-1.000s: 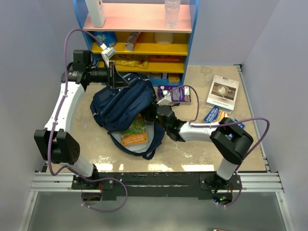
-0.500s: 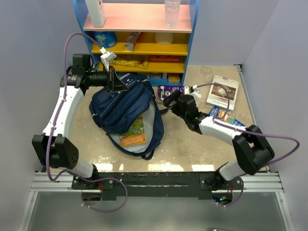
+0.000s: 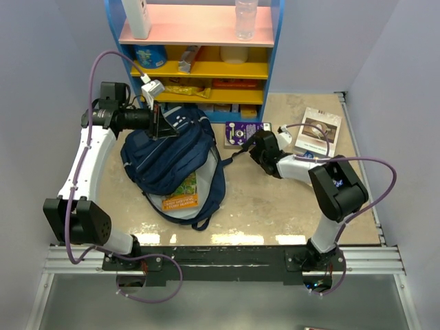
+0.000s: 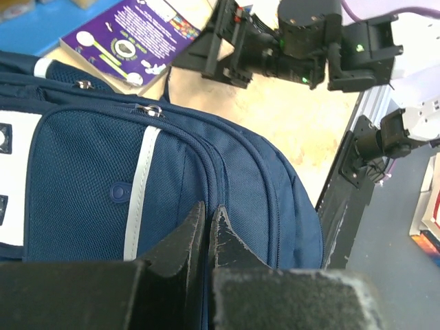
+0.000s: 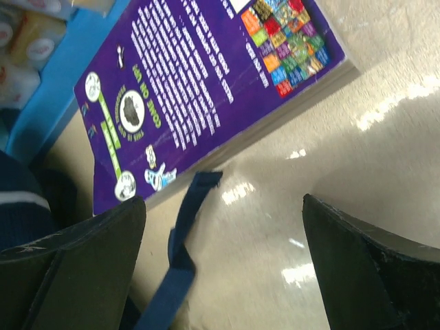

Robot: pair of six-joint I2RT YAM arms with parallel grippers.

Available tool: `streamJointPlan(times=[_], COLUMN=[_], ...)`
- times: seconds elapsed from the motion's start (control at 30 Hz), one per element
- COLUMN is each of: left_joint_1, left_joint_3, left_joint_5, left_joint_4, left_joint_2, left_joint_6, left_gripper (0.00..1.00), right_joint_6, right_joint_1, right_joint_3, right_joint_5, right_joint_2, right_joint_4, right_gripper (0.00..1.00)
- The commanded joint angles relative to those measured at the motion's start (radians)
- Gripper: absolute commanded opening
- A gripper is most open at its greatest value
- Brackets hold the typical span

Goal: Pack the student bag
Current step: Pick up the book from the center of the board.

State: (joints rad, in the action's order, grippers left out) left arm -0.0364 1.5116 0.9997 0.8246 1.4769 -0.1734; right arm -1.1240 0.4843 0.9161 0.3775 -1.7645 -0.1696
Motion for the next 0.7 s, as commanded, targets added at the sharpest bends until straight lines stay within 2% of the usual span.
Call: streamJointPlan(times=[0.0, 0.13, 0.3, 0.47, 0.6, 0.63, 0.67], left_joint_1=[0.013, 0.016, 0.029, 0.036, 0.036, 0.036, 0.036], left_joint_3=[0.032, 0.065, 0.081, 0.113, 0.133, 0.134, 0.134], left_joint_5=[0.071, 0.085, 0.088, 0.103, 0.122, 0.123, 0.123], left_joint_4=[0.056, 0.116, 0.130, 0.133, 0.137, 0.134, 0.131], left_joint_2=[-0.020, 0.010, 0.026, 0.049, 0.068, 0.072, 0.074], left_joint_6=[-0.076, -0.133, -0.167, -0.175, -0.179, -0.179, -0.179], left_gripper=[0.00, 0.00, 0.00, 0.00, 0.00, 0.00, 0.00], right_joint_6=[-0.059, -0.094, -0.123, -0.152, -0.132, -0.125, -0.103], right_joint_1=[-0.010, -0.030, -0.055, -0.082, -0.089, -0.090, -0.090], right_joint_3=[0.059, 0.124, 0.174, 0.256, 0.253, 0.256, 0.263], right_joint_5=[0.095, 0.097, 0.100, 0.086, 0.092, 0.092, 0.092], right_joint_2=[-0.051, -0.117, -0.170, -0.228, -0.201, -0.191, -0.184], right_joint_4=[-0.076, -0.074, -0.091, -0.039, -0.073, -0.091, -0.090], right_gripper=[0.99, 0.97, 0.82, 0.76, 0.55, 0.47, 0.44])
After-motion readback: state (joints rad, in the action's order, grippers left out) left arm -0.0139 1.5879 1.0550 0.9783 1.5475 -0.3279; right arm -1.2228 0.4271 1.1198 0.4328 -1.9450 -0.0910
